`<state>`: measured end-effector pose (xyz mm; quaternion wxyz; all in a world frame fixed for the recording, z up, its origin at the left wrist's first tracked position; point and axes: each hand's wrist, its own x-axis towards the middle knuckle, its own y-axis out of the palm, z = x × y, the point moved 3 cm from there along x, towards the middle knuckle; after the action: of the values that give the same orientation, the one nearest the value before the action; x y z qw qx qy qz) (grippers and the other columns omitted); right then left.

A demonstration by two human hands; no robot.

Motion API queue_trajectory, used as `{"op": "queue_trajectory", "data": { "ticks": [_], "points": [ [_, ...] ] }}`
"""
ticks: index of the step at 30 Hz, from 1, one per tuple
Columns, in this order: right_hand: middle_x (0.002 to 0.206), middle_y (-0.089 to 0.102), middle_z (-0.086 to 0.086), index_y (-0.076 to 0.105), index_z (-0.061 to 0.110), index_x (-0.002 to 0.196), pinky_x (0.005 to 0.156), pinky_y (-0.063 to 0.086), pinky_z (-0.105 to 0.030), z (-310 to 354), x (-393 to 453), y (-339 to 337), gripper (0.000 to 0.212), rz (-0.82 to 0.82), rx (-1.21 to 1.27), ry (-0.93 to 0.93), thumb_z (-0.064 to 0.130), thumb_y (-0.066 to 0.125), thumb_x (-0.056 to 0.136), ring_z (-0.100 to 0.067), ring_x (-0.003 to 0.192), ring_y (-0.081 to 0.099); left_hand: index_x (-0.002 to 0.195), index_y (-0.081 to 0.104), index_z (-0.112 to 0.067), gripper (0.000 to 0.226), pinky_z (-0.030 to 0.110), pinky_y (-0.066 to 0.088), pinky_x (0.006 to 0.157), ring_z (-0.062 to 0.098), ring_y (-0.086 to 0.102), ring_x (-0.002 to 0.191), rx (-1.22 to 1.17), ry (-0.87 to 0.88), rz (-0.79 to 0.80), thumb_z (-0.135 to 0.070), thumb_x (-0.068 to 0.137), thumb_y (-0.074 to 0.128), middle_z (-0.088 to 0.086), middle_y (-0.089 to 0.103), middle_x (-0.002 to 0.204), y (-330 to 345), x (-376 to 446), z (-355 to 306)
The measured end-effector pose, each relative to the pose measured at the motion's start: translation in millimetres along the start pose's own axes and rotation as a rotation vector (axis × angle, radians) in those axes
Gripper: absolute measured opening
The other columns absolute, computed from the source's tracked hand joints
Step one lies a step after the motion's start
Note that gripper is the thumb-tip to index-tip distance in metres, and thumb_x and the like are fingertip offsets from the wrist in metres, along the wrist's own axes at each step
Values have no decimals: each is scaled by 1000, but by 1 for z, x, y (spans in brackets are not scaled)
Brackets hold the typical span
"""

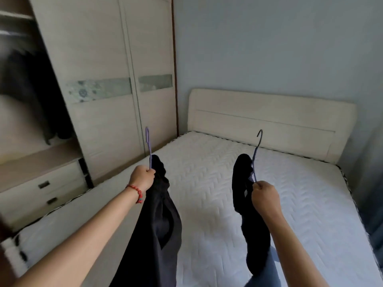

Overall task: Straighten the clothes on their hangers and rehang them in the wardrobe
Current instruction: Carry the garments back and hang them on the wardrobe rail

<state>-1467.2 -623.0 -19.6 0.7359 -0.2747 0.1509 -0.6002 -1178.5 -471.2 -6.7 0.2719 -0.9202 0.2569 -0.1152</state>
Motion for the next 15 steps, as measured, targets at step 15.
{"op": "queue_trajectory", "data": {
  "ticks": [15],
  "points": [
    [50, 27, -3, 24, 12, 52, 50, 20, -29, 222, -143, 197, 40, 317, 53, -253, 3, 40, 87, -17, 48, 25, 66, 62, -3, 25, 24, 31, 52, 16, 43, 53, -203, -26, -277, -8, 89, 52, 3, 50, 56, -334, -17, 131]
  ]
}}
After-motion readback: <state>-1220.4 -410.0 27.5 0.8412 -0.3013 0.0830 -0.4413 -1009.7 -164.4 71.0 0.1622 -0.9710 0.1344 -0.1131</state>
